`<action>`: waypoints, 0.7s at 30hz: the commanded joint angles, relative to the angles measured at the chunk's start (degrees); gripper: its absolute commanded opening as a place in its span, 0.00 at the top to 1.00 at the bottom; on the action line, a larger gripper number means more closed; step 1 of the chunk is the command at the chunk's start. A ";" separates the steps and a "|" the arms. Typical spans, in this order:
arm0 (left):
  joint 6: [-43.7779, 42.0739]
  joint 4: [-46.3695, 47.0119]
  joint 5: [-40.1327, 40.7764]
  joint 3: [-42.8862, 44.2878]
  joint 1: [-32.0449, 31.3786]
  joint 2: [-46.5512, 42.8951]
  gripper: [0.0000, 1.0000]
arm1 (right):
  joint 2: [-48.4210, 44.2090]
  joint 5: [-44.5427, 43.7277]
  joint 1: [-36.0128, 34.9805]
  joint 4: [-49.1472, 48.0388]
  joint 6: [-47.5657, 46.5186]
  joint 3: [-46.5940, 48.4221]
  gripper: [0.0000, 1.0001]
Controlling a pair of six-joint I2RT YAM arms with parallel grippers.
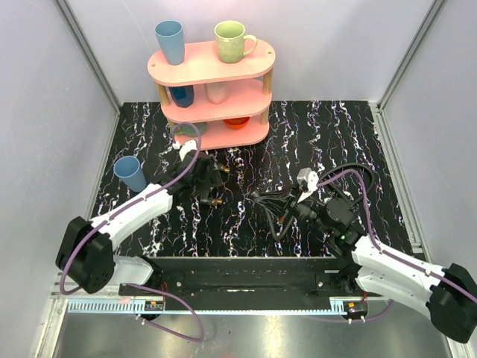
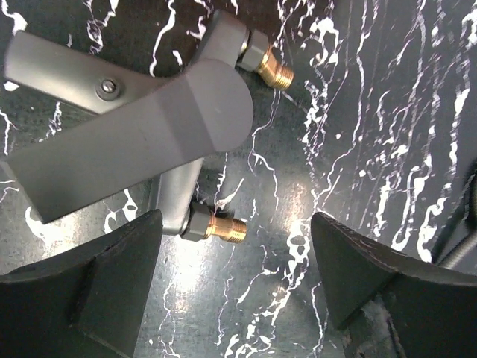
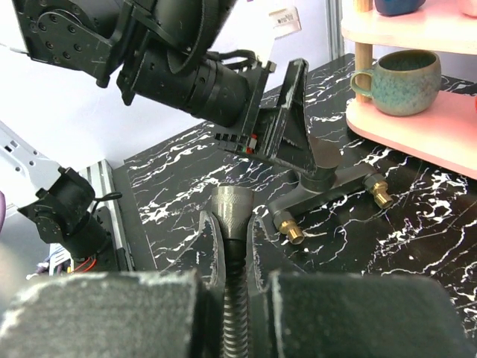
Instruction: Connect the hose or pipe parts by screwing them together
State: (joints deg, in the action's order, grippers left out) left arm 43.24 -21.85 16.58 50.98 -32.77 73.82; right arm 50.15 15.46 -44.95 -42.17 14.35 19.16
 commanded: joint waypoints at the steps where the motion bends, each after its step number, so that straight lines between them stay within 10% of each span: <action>1: -0.45 4.26 3.90 -0.35 -2.03 2.03 0.16 | -4.18 -2.19 0.12 3.06 -3.19 -0.61 1.00; 21: -12.21 6.74 -0.76 -3.09 -0.54 11.33 0.23 | -5.76 -2.28 0.12 2.18 -5.03 -1.49 1.00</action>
State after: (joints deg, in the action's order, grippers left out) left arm 34.46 -16.16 15.62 45.60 -34.26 82.56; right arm 45.80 14.04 -44.95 -37.43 10.28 17.54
